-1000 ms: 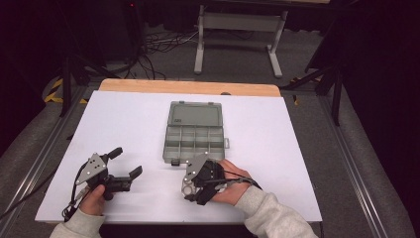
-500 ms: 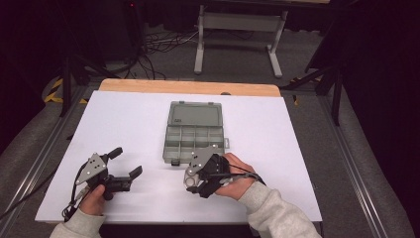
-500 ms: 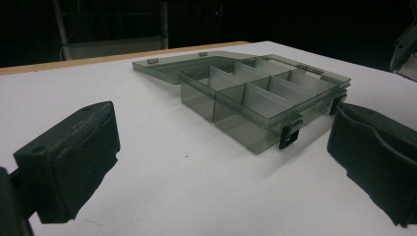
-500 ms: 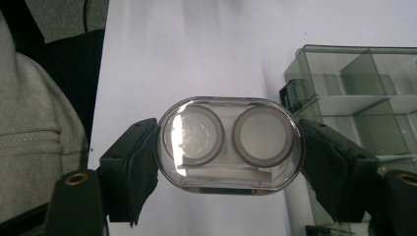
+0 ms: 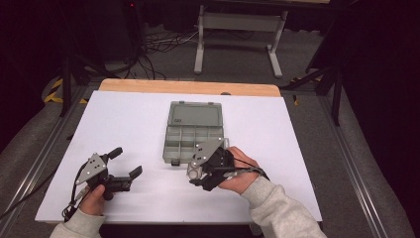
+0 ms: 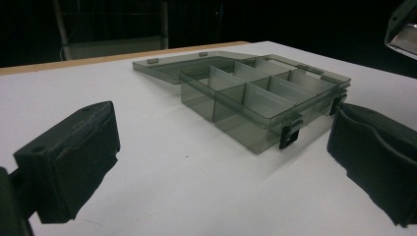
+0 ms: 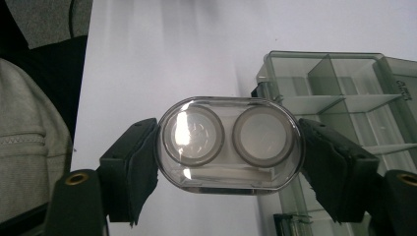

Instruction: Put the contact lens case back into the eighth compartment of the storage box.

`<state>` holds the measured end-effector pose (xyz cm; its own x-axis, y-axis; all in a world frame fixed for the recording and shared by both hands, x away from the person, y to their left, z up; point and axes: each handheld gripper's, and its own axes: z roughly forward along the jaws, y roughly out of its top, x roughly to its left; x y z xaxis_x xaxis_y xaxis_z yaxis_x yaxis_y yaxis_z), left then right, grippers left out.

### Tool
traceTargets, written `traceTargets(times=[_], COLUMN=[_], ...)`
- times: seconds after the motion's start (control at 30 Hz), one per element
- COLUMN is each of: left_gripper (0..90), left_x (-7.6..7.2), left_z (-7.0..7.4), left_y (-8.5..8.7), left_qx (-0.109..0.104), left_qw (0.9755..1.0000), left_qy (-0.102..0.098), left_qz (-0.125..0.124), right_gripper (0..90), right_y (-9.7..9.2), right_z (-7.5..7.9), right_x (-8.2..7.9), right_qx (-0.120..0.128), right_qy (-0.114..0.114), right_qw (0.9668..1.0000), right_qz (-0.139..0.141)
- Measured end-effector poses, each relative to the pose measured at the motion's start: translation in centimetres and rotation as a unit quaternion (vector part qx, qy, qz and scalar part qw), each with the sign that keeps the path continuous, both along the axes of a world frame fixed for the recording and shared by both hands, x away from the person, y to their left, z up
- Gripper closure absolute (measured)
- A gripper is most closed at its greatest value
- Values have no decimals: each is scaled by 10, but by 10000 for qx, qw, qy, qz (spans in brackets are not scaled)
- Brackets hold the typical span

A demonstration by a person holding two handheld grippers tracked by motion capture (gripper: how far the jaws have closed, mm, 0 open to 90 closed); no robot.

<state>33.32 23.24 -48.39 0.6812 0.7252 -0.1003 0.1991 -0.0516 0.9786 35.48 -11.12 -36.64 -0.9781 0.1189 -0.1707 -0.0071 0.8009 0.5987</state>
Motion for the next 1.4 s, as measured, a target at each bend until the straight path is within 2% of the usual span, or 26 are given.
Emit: traceTargets(times=[0.37, 0.77, 1.4], left_gripper=[2, 2, 2], left_x=[0, 0, 0], left_z=[0, 0, 0], left_y=[0, 0, 0], left_qx=[7, 9, 8], left_qw=[10000, 10000, 10000], left_qy=[-2, -3, 2], left_qz=[4, 0, -3], right_gripper=[264, 264, 264], right_y=[-5, -10, -18], right_z=[10, 17, 17], right_x=[8, 26, 54], right_qx=[25, -50, -178], right_qy=[-103, -191, -285], right_qw=[9999, 9994, 9980], right_qz=[-113, -283, -533])
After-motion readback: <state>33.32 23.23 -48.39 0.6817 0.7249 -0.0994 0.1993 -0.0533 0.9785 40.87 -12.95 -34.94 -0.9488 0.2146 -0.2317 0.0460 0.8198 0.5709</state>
